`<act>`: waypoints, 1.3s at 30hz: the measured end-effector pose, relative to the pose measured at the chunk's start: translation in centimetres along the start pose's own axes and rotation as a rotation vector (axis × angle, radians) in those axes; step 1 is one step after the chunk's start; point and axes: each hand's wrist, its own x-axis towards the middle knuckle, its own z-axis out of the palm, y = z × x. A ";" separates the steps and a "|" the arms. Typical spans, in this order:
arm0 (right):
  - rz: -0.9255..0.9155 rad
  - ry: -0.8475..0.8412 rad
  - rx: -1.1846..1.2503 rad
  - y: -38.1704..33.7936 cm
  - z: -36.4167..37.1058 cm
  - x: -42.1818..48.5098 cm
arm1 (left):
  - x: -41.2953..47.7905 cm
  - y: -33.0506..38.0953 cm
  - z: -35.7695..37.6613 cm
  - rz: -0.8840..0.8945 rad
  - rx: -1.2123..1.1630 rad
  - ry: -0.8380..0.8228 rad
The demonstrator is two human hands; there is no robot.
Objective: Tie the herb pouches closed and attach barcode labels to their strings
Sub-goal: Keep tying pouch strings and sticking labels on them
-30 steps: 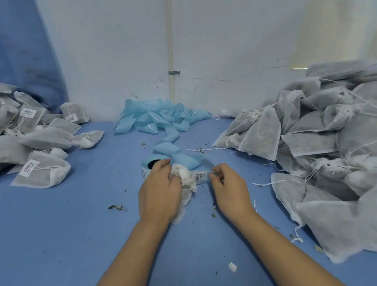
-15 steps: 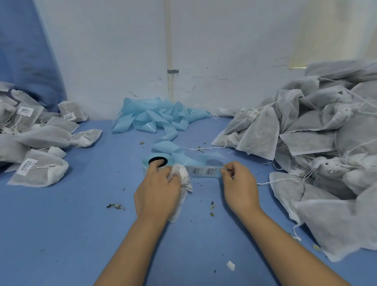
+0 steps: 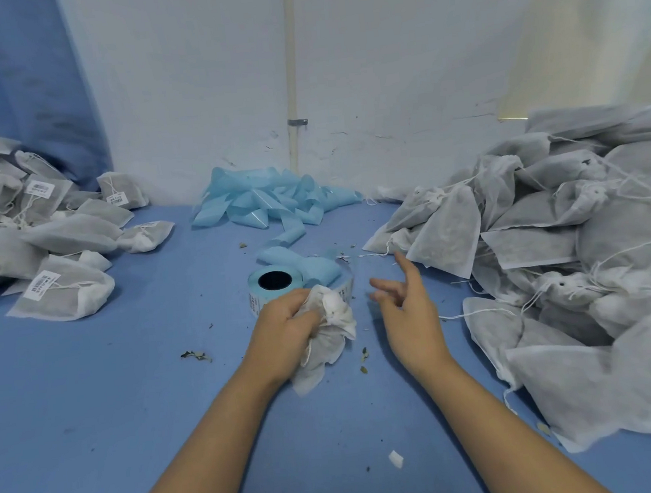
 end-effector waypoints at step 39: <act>-0.018 -0.156 0.231 -0.5 0.2 0.2 | 0.3 0.2 -0.7 -0.162 -0.186 0.019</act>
